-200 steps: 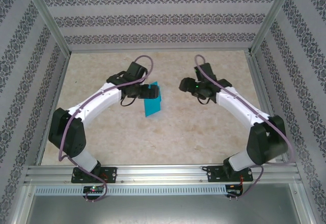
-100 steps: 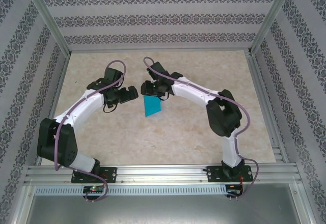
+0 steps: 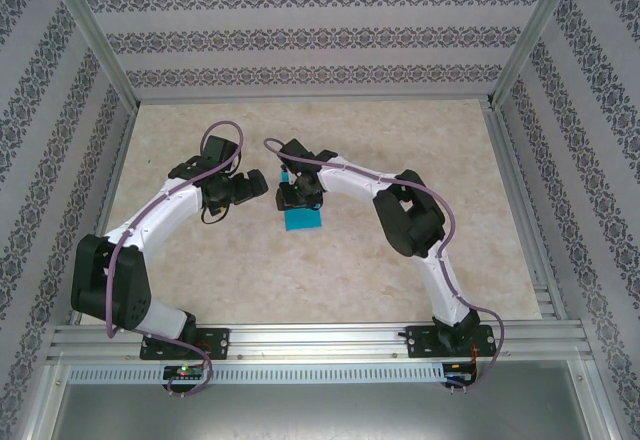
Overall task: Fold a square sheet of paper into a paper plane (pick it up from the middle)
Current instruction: Move the paper to the center of the table.
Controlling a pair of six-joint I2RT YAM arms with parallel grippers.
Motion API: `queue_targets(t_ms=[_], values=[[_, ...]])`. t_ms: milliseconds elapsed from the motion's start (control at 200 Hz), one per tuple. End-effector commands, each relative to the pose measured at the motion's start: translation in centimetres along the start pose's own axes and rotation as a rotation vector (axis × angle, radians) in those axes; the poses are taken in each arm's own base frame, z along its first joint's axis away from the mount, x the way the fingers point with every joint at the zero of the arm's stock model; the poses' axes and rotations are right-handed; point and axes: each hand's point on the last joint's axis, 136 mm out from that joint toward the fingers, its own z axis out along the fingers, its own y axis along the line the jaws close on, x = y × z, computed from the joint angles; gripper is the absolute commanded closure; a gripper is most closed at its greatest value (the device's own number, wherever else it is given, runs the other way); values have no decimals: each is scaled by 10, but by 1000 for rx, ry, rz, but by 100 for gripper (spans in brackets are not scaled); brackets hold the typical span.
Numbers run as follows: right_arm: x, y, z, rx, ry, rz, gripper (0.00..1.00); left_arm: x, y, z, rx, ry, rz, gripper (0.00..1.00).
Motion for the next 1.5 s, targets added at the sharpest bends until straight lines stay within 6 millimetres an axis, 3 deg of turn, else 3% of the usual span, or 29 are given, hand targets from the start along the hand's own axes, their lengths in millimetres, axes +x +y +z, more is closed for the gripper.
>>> queue_targets(t_ms=[0, 250, 325, 405, 525, 654, 754, 919, 1149, 1494], values=[[27, -4, 1, -1, 77, -76, 58, -11, 2, -1, 10, -39, -35, 3], [94, -29, -4, 9, 217, -124, 58, -2, -11, 10, 90, 17, -26, 8], [104, -31, -13, -3, 212, -134, 58, 2, -18, 14, 135, 38, -26, 12], [98, -28, -29, -7, 162, -127, 57, 7, -31, 20, 215, 73, -23, 20], [70, -21, -64, -29, 0, -31, 54, 20, -58, 26, 360, 135, -2, 34], [58, -36, -93, -41, -151, 169, 50, 37, -86, 29, 447, 186, 63, 46], [66, -55, -103, -70, -213, 316, 49, 50, -102, 36, 480, 226, 104, 53], [86, -70, -102, -135, -210, 419, 46, 65, -122, 56, 504, 285, 135, 65], [110, -61, -86, -205, -113, 418, 45, 72, -129, 73, 498, 322, 136, 70], [115, -62, -81, -279, -134, 533, 58, 83, -128, 89, 489, 368, 132, 72]])
